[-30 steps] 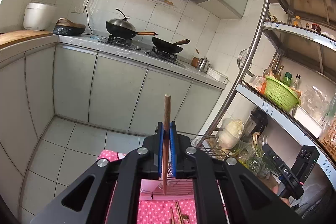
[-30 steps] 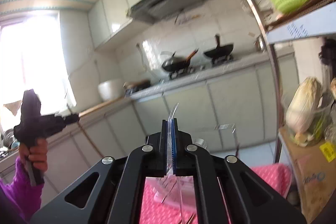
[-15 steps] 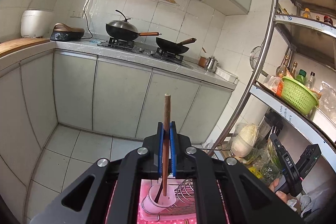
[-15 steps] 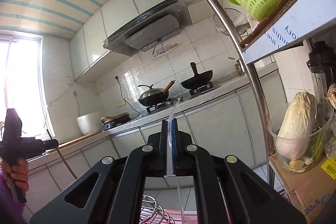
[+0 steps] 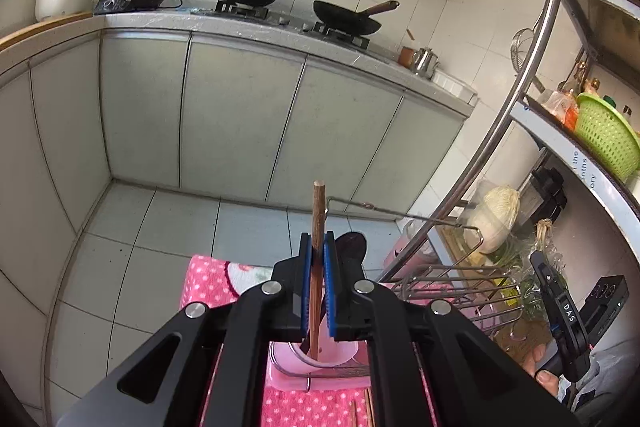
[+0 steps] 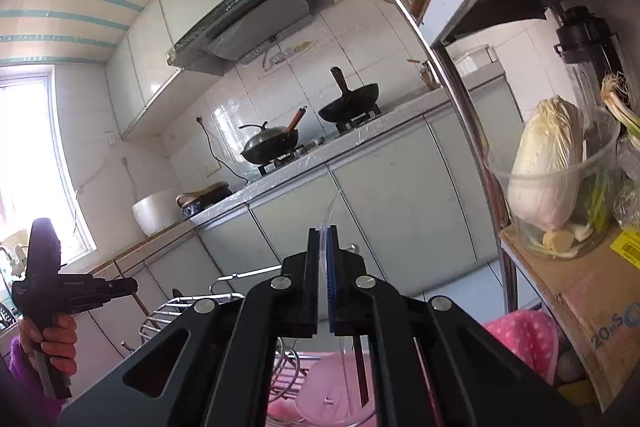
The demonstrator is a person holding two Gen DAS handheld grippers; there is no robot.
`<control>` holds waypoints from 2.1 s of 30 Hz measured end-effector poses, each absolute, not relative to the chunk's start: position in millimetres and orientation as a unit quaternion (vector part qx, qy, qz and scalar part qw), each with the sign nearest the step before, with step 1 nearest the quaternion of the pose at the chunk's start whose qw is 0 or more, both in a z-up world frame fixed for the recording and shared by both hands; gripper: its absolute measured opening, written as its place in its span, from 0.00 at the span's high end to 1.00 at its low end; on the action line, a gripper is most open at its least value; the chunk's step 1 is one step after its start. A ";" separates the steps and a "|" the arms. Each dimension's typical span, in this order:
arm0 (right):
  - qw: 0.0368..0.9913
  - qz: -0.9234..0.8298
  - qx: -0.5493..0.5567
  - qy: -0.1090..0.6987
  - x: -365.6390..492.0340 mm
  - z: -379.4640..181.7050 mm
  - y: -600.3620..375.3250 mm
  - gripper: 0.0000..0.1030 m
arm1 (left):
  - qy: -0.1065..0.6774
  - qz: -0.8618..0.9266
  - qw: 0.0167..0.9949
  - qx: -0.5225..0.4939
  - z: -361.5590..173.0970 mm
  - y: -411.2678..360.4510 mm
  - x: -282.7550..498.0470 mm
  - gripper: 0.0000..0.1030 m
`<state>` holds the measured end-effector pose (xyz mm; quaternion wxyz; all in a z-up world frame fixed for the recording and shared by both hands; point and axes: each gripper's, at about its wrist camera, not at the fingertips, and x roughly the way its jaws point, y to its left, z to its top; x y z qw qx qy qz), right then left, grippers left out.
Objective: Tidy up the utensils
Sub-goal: 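Drop the chopstick into the pink cup with the left tool while the right tool carries the fork, then lower the clear fork into the pink cup and open the right tool, then move both tools back down to the utensils on the cloth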
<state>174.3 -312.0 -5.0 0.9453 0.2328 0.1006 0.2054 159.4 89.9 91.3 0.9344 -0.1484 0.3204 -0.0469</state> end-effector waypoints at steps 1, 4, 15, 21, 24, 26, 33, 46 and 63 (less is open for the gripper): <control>0.944 0.203 0.234 0.115 174.0 -8.4 -311.0 0.96 | 0.329 -0.043 0.931 -0.150 85.4 90.3 160.7 0.95; 0.940 0.199 0.235 0.146 171.3 -17.1 -308.0 0.96 | 0.354 -0.037 0.921 -0.158 66.7 92.3 165.4 0.95; 0.933 0.179 0.227 0.215 174.1 -20.1 -301.0 0.96 | 0.361 -0.041 0.917 -0.163 63.6 89.3 170.4 0.95; 0.929 0.181 0.209 0.246 182.8 -10.4 -292.4 0.95 | 0.371 -0.030 0.910 -0.182 61.4 95.1 184.6 0.92; 0.927 0.178 0.196 0.267 185.1 -7.3 -290.1 0.81 | 0.384 -0.037 0.901 -0.198 57.4 97.2 187.8 0.81; 0.928 0.178 0.195 0.264 182.8 -5.3 -291.4 0.64 | 0.386 -0.037 0.898 -0.209 56.7 98.0 186.3 0.71; 0.934 0.177 0.169 0.259 169.9 6.0 -290.1 0.55 | 0.373 -0.037 0.905 -0.203 66.4 99.9 173.0 0.63; 0.948 0.162 0.129 0.241 125.6 26.7 -296.7 0.54 | 0.348 -0.050 0.918 -0.182 77.6 111.2 135.7 0.61; 0.900 0.181 0.142 0.371 65.1 -63.3 -279.6 0.53 | 0.385 -0.103 0.902 -0.164 34.5 100.5 54.2 0.61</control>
